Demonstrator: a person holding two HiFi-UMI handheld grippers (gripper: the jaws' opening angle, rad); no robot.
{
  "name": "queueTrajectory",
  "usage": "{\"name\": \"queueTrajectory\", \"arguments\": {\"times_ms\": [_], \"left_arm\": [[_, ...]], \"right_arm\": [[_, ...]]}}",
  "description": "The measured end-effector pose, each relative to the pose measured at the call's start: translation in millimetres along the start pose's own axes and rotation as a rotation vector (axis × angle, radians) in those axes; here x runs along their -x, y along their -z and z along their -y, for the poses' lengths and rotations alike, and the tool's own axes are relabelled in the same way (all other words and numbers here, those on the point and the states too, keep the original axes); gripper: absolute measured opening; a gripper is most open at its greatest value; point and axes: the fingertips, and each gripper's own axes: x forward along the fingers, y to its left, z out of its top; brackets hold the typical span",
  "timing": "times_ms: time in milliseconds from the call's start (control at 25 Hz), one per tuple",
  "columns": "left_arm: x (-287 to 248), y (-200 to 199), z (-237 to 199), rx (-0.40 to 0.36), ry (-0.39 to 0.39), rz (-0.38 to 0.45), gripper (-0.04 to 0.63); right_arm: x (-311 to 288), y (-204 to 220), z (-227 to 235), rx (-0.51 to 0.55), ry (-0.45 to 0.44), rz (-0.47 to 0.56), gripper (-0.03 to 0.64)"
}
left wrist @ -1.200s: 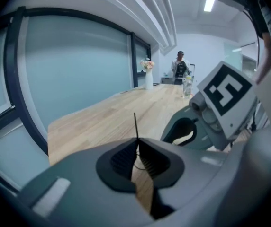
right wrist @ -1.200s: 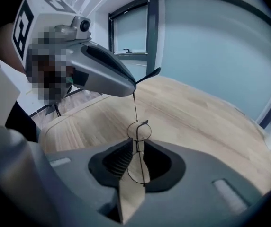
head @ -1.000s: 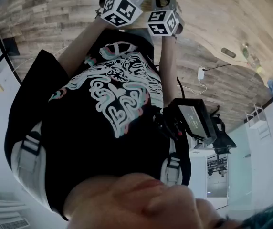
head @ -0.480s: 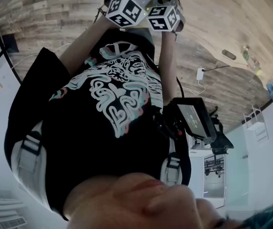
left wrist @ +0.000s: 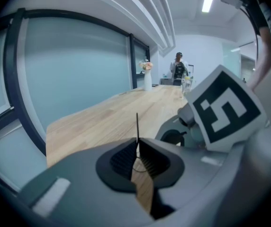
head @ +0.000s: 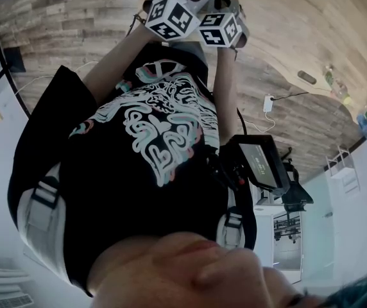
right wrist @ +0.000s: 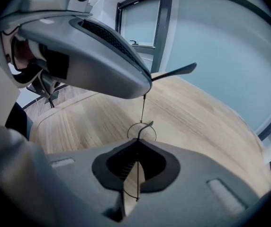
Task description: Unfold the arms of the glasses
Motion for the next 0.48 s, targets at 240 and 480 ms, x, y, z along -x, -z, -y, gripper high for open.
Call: {"name": "queueTrajectory", "arguments": {"times_ms": [240,480], "left_arm": [[2,7,-14,0.013,-0.017,-0.006,0.003],[17,-4,-19,0.031,-0.038,-0.008,0.003]], "right_arm": [[3,-10,5,-0.046,0.001,0.07,0.006],[49,-22,20,-0.117,0.049,0.174,0.006]]}}
